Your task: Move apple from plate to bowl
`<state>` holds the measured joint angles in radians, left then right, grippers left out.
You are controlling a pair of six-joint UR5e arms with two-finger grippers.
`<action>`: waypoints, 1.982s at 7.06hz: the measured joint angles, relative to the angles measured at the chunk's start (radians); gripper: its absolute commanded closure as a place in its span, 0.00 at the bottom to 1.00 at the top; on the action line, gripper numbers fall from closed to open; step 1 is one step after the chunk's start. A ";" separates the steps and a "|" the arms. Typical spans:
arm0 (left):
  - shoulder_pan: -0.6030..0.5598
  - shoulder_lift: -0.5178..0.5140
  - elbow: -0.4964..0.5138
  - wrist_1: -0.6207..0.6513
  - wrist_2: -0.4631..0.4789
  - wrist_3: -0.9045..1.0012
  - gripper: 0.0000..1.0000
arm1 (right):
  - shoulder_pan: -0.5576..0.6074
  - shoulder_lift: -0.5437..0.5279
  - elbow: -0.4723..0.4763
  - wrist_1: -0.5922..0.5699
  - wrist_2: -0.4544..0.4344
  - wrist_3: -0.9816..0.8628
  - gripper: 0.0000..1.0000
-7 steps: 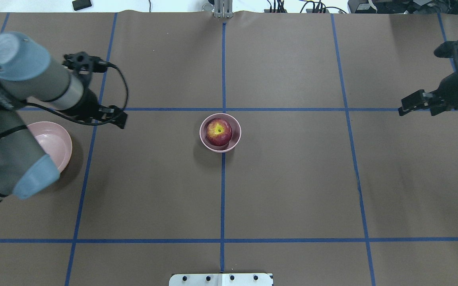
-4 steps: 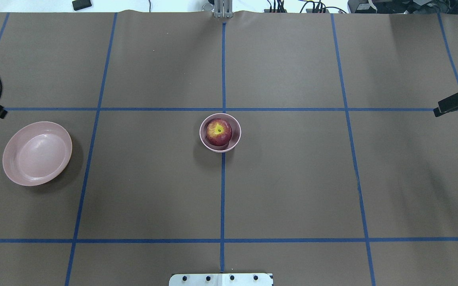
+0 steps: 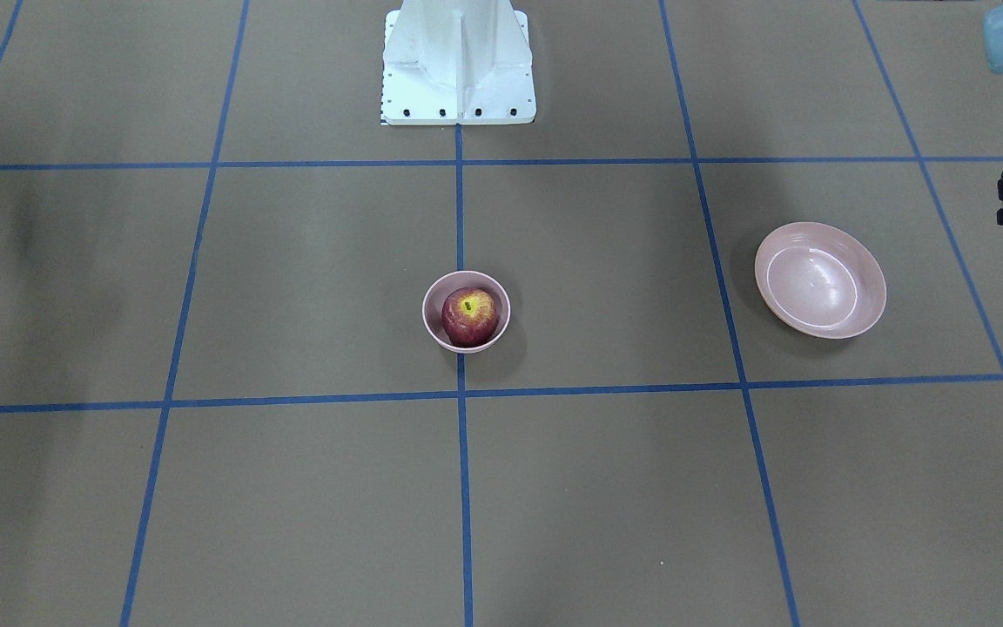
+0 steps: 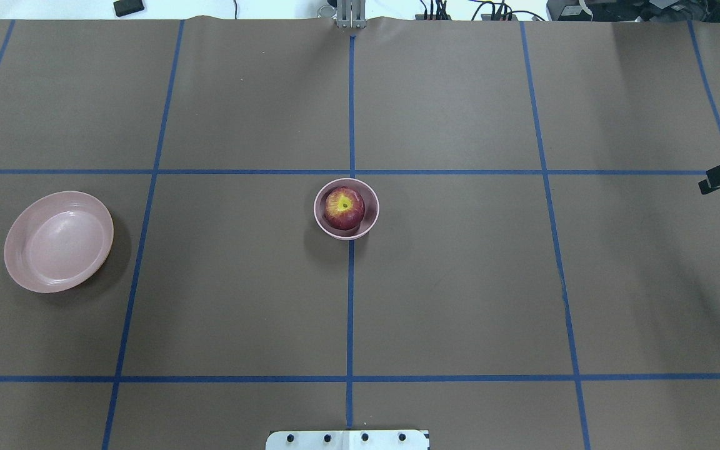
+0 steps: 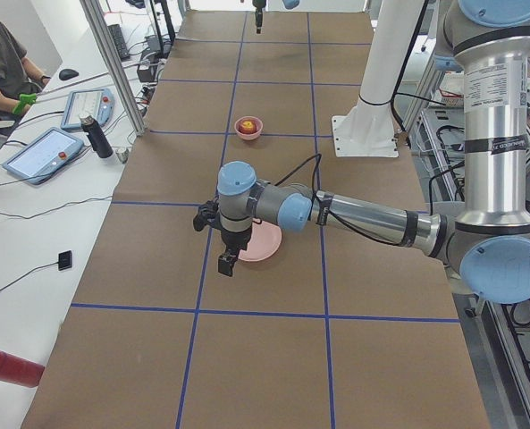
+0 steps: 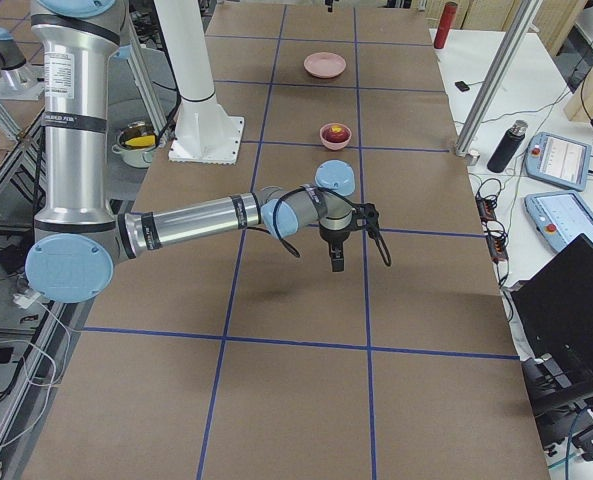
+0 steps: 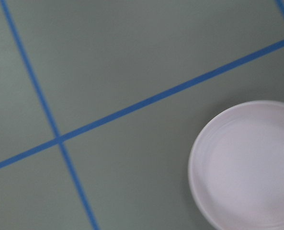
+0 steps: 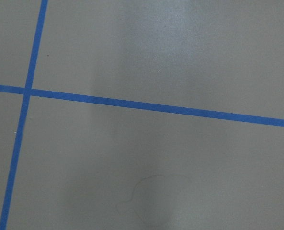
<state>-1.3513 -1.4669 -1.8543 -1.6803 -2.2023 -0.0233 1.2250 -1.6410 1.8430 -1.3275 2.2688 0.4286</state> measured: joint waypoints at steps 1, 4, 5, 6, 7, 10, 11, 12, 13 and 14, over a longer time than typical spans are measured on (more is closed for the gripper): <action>-0.031 0.002 0.002 0.000 -0.027 -0.023 0.02 | 0.030 -0.019 -0.002 -0.005 0.003 -0.052 0.00; -0.060 0.008 0.009 0.002 -0.100 -0.071 0.02 | 0.094 -0.058 -0.005 -0.002 0.047 -0.130 0.00; -0.061 0.008 0.008 0.001 -0.103 -0.075 0.02 | 0.105 -0.052 -0.004 -0.001 0.062 -0.131 0.00; -0.061 0.007 0.007 0.000 -0.104 -0.077 0.02 | 0.110 -0.042 -0.003 -0.002 0.070 -0.126 0.00; -0.061 0.006 0.003 -0.001 -0.105 -0.085 0.02 | 0.112 -0.033 -0.004 -0.006 0.071 -0.123 0.00; -0.060 -0.005 0.008 -0.009 -0.105 -0.121 0.02 | 0.112 -0.020 -0.019 -0.008 0.071 -0.120 0.00; -0.060 -0.008 0.010 -0.010 -0.105 -0.123 0.02 | 0.112 -0.020 -0.024 -0.007 0.071 -0.120 0.00; -0.060 -0.008 0.011 -0.010 -0.104 -0.127 0.02 | 0.111 -0.017 -0.029 -0.006 0.071 -0.120 0.00; -0.059 -0.009 0.011 -0.010 -0.104 -0.135 0.02 | 0.111 -0.014 -0.034 -0.004 0.070 -0.120 0.00; -0.059 -0.009 0.010 -0.010 -0.105 -0.139 0.02 | 0.111 -0.012 -0.037 -0.003 0.069 -0.120 0.00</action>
<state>-1.4105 -1.4763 -1.8445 -1.6904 -2.3070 -0.1625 1.3362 -1.6531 1.8057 -1.3308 2.3380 0.3083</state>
